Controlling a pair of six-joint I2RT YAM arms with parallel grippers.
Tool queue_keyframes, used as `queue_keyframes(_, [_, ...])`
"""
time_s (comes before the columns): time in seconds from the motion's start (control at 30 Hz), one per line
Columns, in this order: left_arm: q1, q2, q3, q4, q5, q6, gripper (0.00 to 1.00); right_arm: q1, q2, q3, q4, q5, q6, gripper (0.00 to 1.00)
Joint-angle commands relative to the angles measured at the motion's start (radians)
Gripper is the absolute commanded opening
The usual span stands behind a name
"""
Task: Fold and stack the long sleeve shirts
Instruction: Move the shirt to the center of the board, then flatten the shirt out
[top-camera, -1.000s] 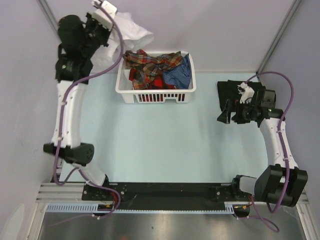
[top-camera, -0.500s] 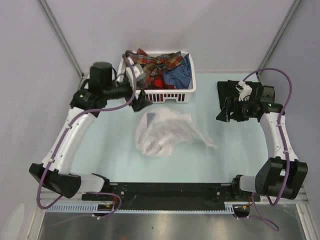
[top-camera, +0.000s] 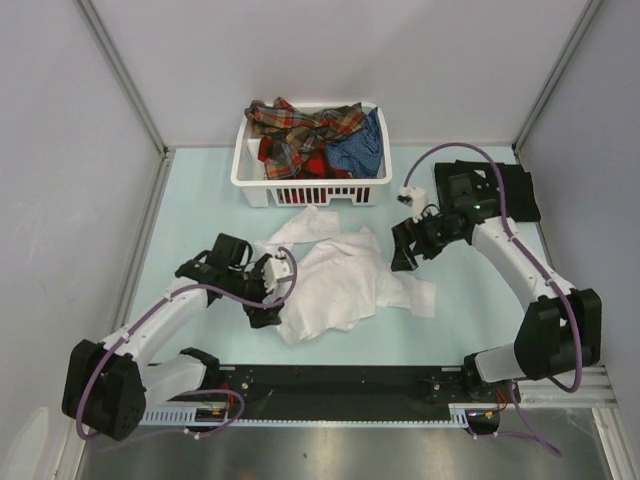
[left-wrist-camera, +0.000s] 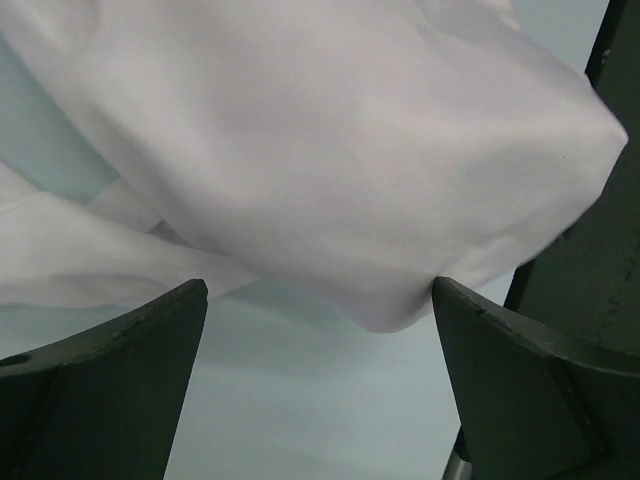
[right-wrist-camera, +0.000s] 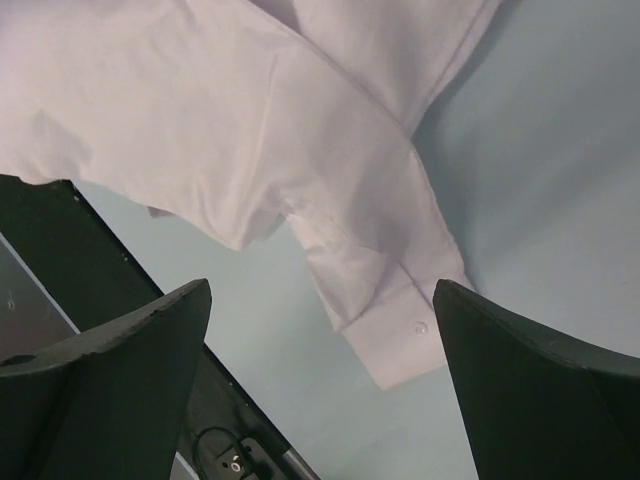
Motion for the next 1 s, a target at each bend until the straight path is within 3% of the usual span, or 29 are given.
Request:
queue_keyframes(0.0, [-0.097,0.067,-0.047,0.156,-0.057,0.110,1.00,0.094,0.064,-0.026,0.054,0.125,-0.030,1.00])
queue_keyframes(0.1, [-0.099,0.101,-0.020,0.156,-0.026,0.081,0.86,0.165,0.126,-0.060,0.104,0.227,-0.028,0.99])
queue_keyframes(0.13, [-0.099,0.106,-0.007,0.135,-0.008,0.082,0.73,0.177,0.144,-0.067,0.112,0.255,-0.030,0.98])
queue_keyframes(0.2, [-0.099,0.101,0.015,0.112,0.010,0.082,0.63,0.175,0.185,-0.083,0.124,0.324,-0.033,0.95])
queue_keyframes(0.27, [-0.099,0.065,0.020,0.101,0.020,0.070,0.68,0.169,0.193,-0.104,0.124,0.361,-0.042,0.93])
queue_keyframes(0.33, [-0.099,0.031,0.028,0.090,0.014,0.059,0.82,0.168,0.190,-0.124,0.127,0.384,-0.053,0.93])
queue_keyframes(0.43, [-0.097,-0.001,0.040,0.086,0.011,0.042,0.89,0.171,0.194,-0.187,0.172,0.439,-0.061,0.83])
queue_keyframes(0.47, [-0.096,-0.008,0.043,0.085,0.009,0.038,0.89,0.169,0.199,-0.196,0.172,0.435,-0.061,0.71])
queue_keyframes(0.53, [-0.091,-0.012,0.052,0.085,0.012,0.024,0.89,0.171,0.217,-0.202,0.152,0.409,-0.061,0.57])
queue_keyframes(0.57, [-0.085,-0.017,0.055,0.087,0.009,0.021,0.89,0.166,0.219,-0.196,0.132,0.351,-0.065,0.38])
queue_keyframes(0.67, [-0.067,-0.030,0.060,0.101,-0.015,0.010,0.91,0.146,0.188,-0.144,0.063,0.277,-0.070,0.00])
queue_keyframes(0.83, [-0.060,-0.076,0.109,0.110,0.001,0.002,0.97,0.034,0.038,0.030,-0.027,0.176,-0.099,0.00])
queue_keyframes(0.97, [-0.092,-0.071,0.192,0.167,0.014,-0.050,0.99,-0.041,0.030,0.259,-0.176,-0.078,-0.124,0.00])
